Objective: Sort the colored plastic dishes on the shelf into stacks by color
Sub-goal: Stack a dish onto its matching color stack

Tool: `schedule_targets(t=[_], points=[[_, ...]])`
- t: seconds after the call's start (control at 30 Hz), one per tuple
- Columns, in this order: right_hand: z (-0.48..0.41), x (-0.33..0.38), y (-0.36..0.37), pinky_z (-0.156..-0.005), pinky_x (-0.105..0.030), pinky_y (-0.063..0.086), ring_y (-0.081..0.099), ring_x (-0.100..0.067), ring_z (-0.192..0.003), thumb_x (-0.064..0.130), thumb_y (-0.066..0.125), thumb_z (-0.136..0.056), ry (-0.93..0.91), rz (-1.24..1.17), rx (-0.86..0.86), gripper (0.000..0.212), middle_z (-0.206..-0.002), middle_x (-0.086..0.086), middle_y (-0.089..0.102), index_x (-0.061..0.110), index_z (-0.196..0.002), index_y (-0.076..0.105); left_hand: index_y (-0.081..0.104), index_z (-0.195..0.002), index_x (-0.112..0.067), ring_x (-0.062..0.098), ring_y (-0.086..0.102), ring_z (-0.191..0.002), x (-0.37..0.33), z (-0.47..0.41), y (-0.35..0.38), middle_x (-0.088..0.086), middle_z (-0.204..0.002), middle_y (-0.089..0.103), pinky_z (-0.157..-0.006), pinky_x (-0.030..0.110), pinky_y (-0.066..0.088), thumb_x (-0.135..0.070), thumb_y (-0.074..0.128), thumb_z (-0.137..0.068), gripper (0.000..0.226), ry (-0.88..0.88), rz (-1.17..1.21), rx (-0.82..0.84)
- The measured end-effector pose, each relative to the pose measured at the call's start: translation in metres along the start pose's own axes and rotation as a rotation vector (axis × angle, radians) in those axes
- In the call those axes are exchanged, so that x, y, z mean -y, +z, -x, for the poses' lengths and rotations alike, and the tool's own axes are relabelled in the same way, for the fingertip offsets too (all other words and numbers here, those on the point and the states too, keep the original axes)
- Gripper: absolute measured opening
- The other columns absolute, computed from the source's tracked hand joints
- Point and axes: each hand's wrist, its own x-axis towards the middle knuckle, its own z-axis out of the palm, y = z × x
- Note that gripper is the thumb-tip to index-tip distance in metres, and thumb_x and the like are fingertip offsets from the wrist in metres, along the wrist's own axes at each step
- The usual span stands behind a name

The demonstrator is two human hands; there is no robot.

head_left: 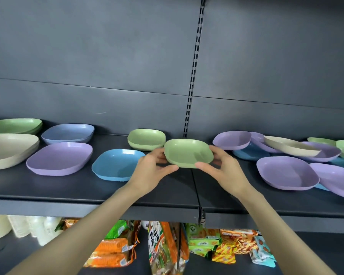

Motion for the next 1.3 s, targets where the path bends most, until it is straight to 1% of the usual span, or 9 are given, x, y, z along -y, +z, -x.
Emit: schedule_targets(t=[0.1,0.23,0.43,0.53,0.67,0.8,1.1,1.23,1.3], points=[[-0.022,0.018,0.012,-0.084,-0.005,0.044,0.06,0.006,-0.103,0.03,0.075,-0.078,-0.039,-0.06,0.022,0.052,-0.108,0.022,0.063,0.031,-0.124,0.051,0.061,-0.109,-0.019,-0.012,0.062,-0.08,-0.003,-0.01,-0.025,-0.014,-0.089,0.068,-0.07,0.002,0.044,-0.01,0.077,-0.077,0.037,0.025,0.032,-0.088],[-0.057,0.032,0.035,-0.082,-0.001,0.042,0.059,0.01,-0.097,0.03,0.076,-0.078,-0.045,-0.074,0.067,0.047,-0.103,0.023,0.062,0.03,-0.12,0.053,0.06,-0.103,-0.029,-0.011,0.062,-0.087,0.006,-0.03,-0.062,-0.02,-0.09,0.067,-0.079,0.006,0.046,-0.019,0.08,-0.075,0.037,0.026,0.004,-0.124],[-0.105,0.04,0.068,-0.071,0.003,0.04,0.059,0.017,-0.087,0.029,0.077,-0.078,-0.025,-0.042,0.14,0.047,-0.099,0.021,0.066,0.024,-0.12,0.058,0.063,-0.108,-0.014,0.01,0.067,-0.095,0.04,-0.068,-0.102,-0.002,-0.099,0.07,-0.087,0.025,0.052,-0.016,0.081,-0.072,0.041,-0.061,0.059,-0.065],[-0.124,0.036,0.081,-0.068,0.003,0.039,0.057,0.02,-0.082,0.026,0.077,-0.078,-0.003,-0.008,0.159,0.041,-0.096,0.022,0.064,0.024,-0.115,0.058,0.063,-0.112,-0.01,0.01,0.067,-0.096,0.056,-0.085,-0.113,0.0,-0.102,0.07,-0.088,0.024,0.052,-0.014,0.081,-0.072,0.044,-0.083,0.082,-0.006],[-0.138,0.03,0.095,-0.081,-0.003,0.043,0.059,0.009,-0.096,0.033,0.078,-0.075,0.037,0.045,0.184,0.05,-0.103,0.019,0.066,0.019,-0.12,0.059,0.064,-0.111,-0.007,0.009,0.068,-0.091,0.075,-0.104,-0.118,-0.001,-0.098,0.072,-0.087,0.021,0.053,-0.016,0.081,-0.072,0.043,-0.12,0.069,0.085],[-0.145,0.022,0.105,-0.101,-0.034,0.047,0.061,-0.008,-0.109,0.049,0.079,-0.066,0.08,0.065,0.196,0.073,-0.113,0.011,0.068,0.016,-0.127,0.058,0.068,-0.1,-0.008,0.018,0.069,-0.094,0.089,-0.121,-0.119,0.006,-0.096,0.073,-0.095,0.032,0.051,-0.017,0.083,-0.07,0.035,-0.168,0.011,0.135],[-0.146,0.005,0.116,-0.101,-0.031,0.045,0.059,-0.006,-0.109,0.04,0.078,-0.072,0.134,0.102,0.208,0.053,-0.111,0.015,0.067,0.023,-0.12,0.062,0.068,-0.092,-0.02,0.017,0.065,-0.099,0.102,-0.123,-0.112,0.001,-0.099,0.072,-0.094,0.031,0.049,-0.024,0.082,-0.071,0.026,-0.193,-0.04,0.16],[-0.147,0.002,0.119,-0.107,-0.036,0.041,0.054,-0.011,-0.121,0.058,0.077,-0.062,0.148,0.113,0.219,0.085,-0.127,0.008,0.061,0.018,-0.132,0.053,0.069,-0.09,-0.016,0.024,0.068,-0.097,0.108,-0.122,-0.109,0.006,-0.094,0.074,-0.094,0.041,0.05,-0.019,0.083,-0.07,0.024,-0.21,-0.037,0.165],[-0.146,0.001,0.119,-0.11,-0.032,0.036,0.045,-0.014,-0.13,0.054,0.077,-0.066,0.156,0.151,0.217,0.091,-0.14,0.002,0.051,0.013,-0.14,0.044,0.07,-0.095,-0.011,0.026,0.068,-0.098,0.111,-0.122,-0.109,0.008,-0.094,0.074,-0.095,0.044,0.05,-0.017,0.082,-0.071,0.027,-0.214,-0.031,0.177]])
